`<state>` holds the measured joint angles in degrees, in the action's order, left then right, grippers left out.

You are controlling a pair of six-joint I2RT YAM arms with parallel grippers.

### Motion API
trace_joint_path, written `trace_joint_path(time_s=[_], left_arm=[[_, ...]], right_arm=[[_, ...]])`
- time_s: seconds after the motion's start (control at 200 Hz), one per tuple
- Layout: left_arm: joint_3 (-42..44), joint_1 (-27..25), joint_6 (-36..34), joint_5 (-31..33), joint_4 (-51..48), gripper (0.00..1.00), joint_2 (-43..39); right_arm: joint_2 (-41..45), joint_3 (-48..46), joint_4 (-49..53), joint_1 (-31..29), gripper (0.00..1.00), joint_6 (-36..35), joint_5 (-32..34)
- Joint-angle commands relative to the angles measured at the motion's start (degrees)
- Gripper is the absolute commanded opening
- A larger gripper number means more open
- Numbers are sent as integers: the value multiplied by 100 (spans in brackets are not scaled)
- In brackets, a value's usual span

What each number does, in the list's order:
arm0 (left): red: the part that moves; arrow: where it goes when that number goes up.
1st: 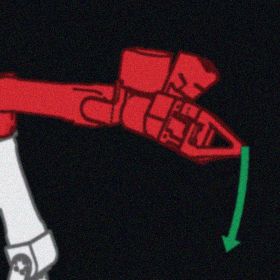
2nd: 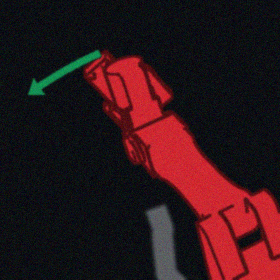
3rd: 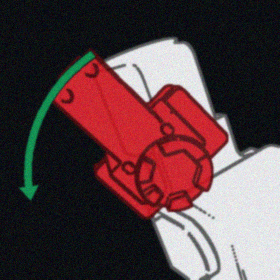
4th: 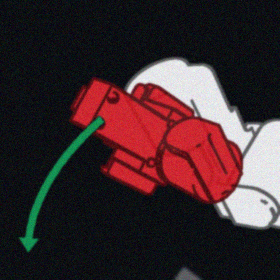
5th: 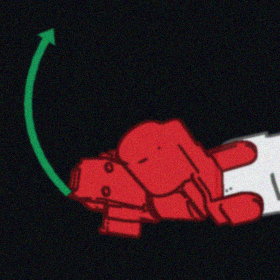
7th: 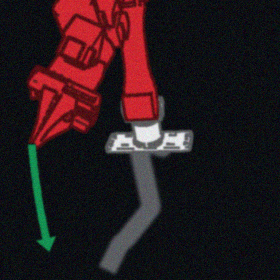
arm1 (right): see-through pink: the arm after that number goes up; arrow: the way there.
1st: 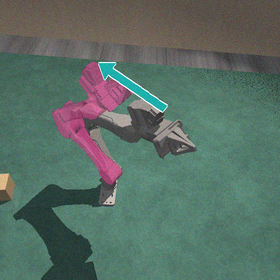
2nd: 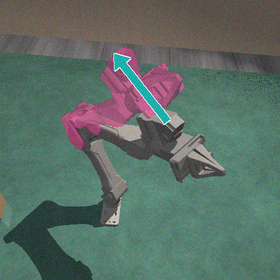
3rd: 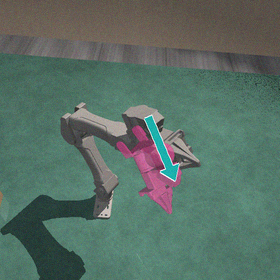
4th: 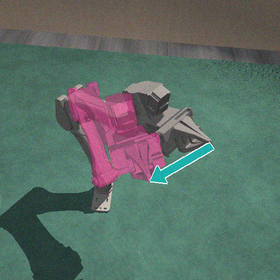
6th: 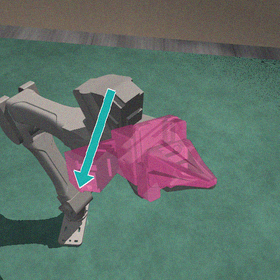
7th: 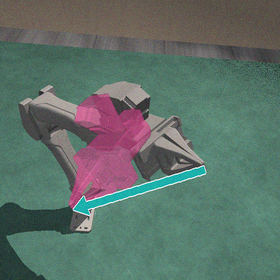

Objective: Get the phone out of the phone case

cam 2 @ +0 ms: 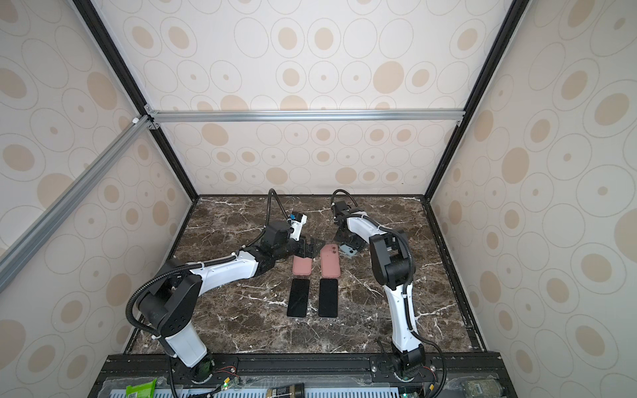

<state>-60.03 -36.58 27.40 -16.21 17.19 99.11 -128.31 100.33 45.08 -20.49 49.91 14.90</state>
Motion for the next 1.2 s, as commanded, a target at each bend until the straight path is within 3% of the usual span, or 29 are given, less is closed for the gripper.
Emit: trace_joint_path(time_s=[0.0, 0.145, 0.39, 0.55, 0.8, 1.0, 1.195], left_arm=[[-105, 40, -13, 93, -14, 99, 56], [-222, 42, 194, 178, -49, 99, 184], [-1029, 43, 645, 330, -633, 99, 675], [-1669, 41, 920, -81, -831, 98, 1164], [-2122, -12, 1699, -954, -739, 96, 1791], [-2671, -218, 2010, -1500, -1051, 94, 2302], [-3075, -406, 2154, -1876, -1082, 84, 2736]], right_arm=[[-179, -104, 263, 50, 81, -26, -220], [147, -494, -7, 189, 77, -366, -665], [1233, -1957, -993, 413, 76, -1139, -1654], [1930, -2791, -1417, 614, 76, -1598, -2116], [3042, -4171, -2353, 862, 76, -1739, -2974], [3544, -4920, -3007, 933, 76, -1866, -3289], [4026, -5384, -3361, 941, 75, -1957, -3262]])
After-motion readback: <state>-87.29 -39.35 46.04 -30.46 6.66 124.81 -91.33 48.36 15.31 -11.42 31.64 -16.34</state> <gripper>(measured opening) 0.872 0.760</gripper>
